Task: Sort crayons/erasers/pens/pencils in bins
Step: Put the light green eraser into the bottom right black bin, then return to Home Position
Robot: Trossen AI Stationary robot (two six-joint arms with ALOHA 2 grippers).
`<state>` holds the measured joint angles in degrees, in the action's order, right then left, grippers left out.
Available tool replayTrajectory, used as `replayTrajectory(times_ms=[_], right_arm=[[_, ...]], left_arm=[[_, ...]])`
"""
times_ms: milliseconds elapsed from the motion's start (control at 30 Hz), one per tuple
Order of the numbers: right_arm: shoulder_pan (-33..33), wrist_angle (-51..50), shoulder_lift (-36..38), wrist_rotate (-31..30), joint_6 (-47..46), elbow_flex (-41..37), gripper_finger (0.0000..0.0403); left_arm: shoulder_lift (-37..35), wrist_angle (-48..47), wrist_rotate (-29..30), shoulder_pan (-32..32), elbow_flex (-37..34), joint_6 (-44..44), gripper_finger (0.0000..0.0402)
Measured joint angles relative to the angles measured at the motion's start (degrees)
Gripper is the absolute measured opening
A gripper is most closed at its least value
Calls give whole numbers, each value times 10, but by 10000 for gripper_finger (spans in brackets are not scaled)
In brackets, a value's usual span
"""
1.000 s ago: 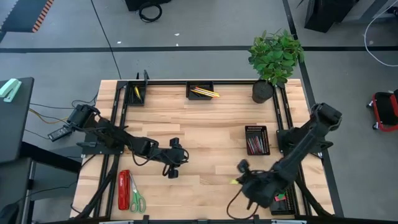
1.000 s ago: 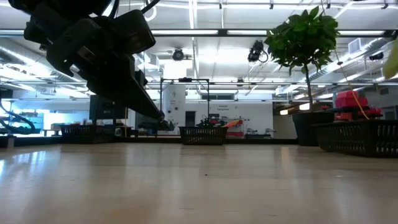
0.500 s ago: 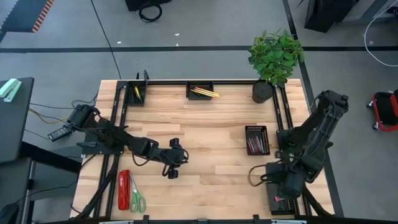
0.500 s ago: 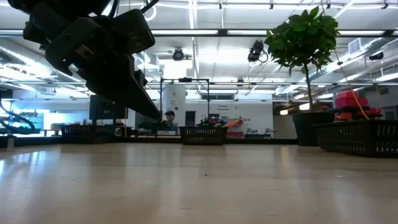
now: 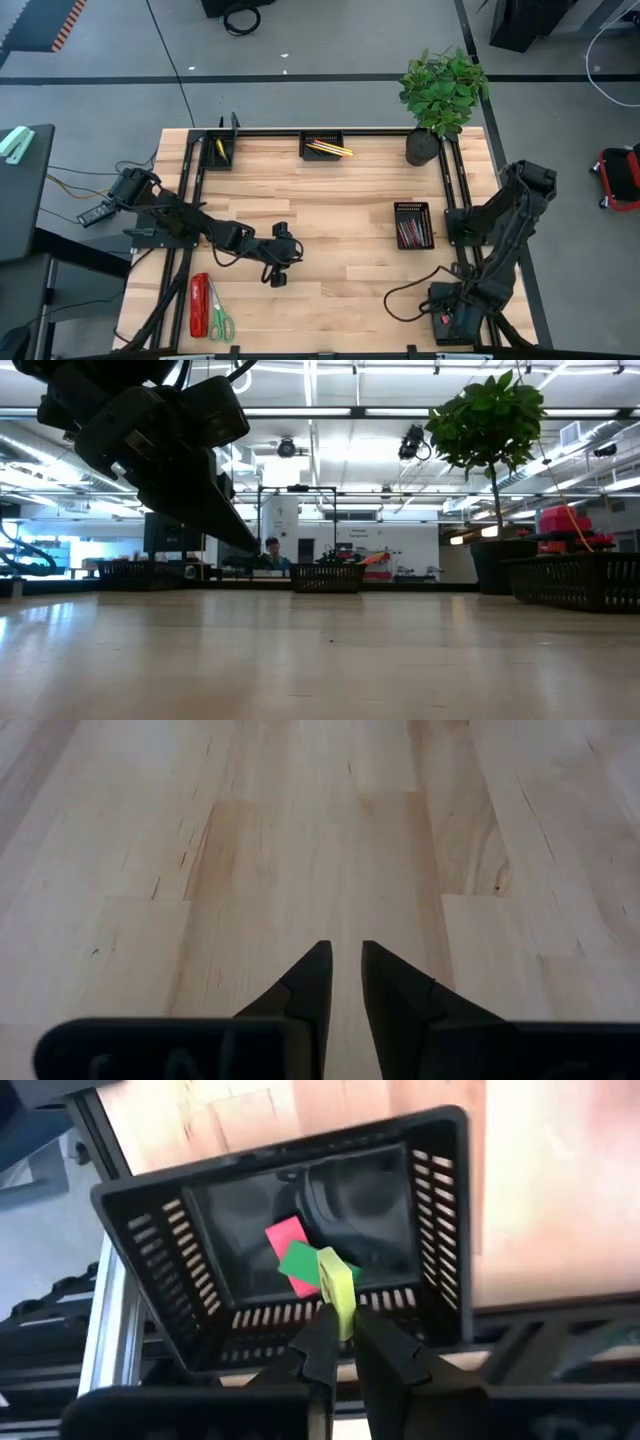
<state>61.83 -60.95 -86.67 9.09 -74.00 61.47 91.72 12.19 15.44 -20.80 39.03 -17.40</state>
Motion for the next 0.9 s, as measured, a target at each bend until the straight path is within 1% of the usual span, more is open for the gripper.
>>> replayTrajectory(times_ms=[167,300,500,600,733,833,900], right_arm=[[6,44,-18,9,0,0,51],[13,42,-23,6,-8,0,72],[17,39,-23,-25,-17,0,98],[14,39,-21,-63,16,0,104],[0,39,-19,-137,93,0,103],[-14,39,-19,-206,140,0,97],[-26,39,-19,-260,186,0,94]], left_arm=[[0,0,0,0,0,0,66],[0,-1,0,-1,0,0,62],[0,-1,0,-1,0,0,65],[0,0,0,-1,0,0,65],[-10,7,0,-2,0,0,55],[-35,14,0,-2,0,5,44],[-64,19,0,-2,-1,31,35]])
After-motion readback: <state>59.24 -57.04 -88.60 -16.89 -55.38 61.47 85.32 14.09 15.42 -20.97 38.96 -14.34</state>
